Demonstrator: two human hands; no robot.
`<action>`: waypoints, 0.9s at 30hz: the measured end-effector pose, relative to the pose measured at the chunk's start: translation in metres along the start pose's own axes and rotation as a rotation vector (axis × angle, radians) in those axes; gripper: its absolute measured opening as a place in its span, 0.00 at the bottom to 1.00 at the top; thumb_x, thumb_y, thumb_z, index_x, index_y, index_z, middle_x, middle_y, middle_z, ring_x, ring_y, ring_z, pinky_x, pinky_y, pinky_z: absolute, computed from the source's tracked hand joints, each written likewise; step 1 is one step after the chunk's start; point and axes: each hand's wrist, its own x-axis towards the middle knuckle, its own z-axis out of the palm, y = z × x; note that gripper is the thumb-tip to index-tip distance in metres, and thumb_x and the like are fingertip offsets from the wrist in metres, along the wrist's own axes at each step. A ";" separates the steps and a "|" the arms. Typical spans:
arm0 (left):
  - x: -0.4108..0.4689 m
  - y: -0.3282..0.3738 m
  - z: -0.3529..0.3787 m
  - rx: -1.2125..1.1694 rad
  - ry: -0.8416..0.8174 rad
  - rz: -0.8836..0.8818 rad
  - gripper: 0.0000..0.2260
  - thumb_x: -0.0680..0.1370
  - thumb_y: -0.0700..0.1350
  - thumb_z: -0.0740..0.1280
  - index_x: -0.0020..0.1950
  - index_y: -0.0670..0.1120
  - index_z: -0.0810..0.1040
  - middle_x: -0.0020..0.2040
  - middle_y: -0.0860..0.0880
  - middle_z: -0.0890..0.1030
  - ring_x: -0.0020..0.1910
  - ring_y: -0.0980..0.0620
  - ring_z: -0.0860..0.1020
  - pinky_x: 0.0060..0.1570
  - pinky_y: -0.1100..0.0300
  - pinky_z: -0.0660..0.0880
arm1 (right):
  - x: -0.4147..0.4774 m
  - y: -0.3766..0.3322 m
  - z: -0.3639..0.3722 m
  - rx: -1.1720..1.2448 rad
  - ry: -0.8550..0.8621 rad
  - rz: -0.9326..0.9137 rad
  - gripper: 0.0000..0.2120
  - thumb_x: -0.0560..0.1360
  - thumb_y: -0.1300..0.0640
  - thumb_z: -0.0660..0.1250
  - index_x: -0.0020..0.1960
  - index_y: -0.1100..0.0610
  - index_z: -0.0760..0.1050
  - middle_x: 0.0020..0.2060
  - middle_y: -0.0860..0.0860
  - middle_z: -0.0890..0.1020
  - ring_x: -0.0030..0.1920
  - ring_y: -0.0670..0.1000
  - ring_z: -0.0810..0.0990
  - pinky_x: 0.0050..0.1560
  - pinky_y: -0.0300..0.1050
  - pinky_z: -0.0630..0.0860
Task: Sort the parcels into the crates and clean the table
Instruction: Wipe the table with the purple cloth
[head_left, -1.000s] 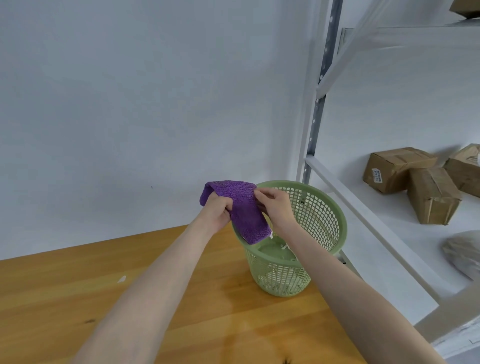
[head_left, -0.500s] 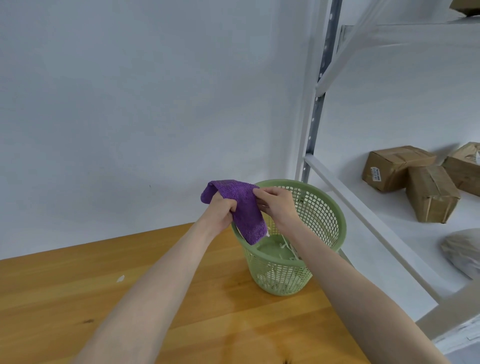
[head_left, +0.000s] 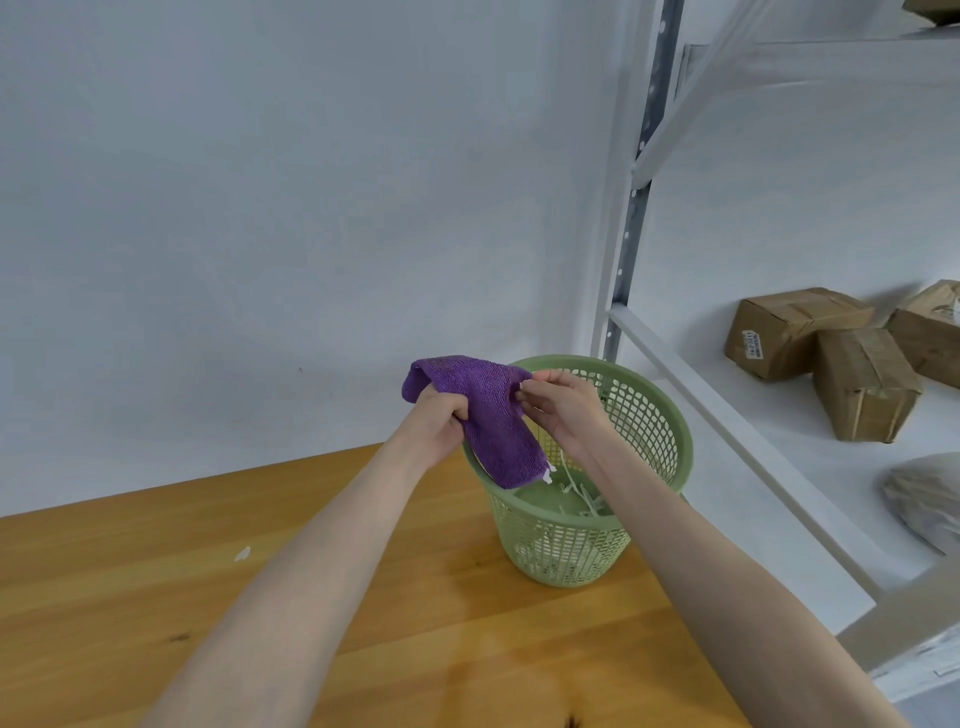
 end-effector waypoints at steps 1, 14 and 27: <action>0.000 0.001 0.000 -0.004 0.009 0.002 0.18 0.65 0.22 0.45 0.35 0.43 0.63 0.34 0.49 0.64 0.34 0.54 0.65 0.34 0.63 0.61 | 0.001 -0.001 -0.002 -0.038 0.028 -0.010 0.09 0.73 0.73 0.65 0.42 0.61 0.72 0.34 0.55 0.79 0.33 0.50 0.79 0.37 0.39 0.80; -0.012 0.007 0.002 0.127 -0.023 0.058 0.22 0.63 0.23 0.48 0.44 0.44 0.71 0.31 0.50 0.67 0.31 0.54 0.65 0.29 0.64 0.62 | 0.000 0.001 -0.021 -1.014 0.180 -0.374 0.18 0.74 0.66 0.64 0.63 0.56 0.74 0.56 0.53 0.78 0.46 0.49 0.76 0.38 0.35 0.72; -0.014 0.006 0.011 0.161 -0.060 0.089 0.26 0.58 0.26 0.51 0.52 0.40 0.74 0.33 0.47 0.73 0.33 0.53 0.71 0.31 0.64 0.66 | 0.000 0.008 0.017 -0.951 0.194 -0.644 0.04 0.72 0.64 0.69 0.46 0.60 0.82 0.40 0.52 0.83 0.40 0.48 0.79 0.45 0.36 0.73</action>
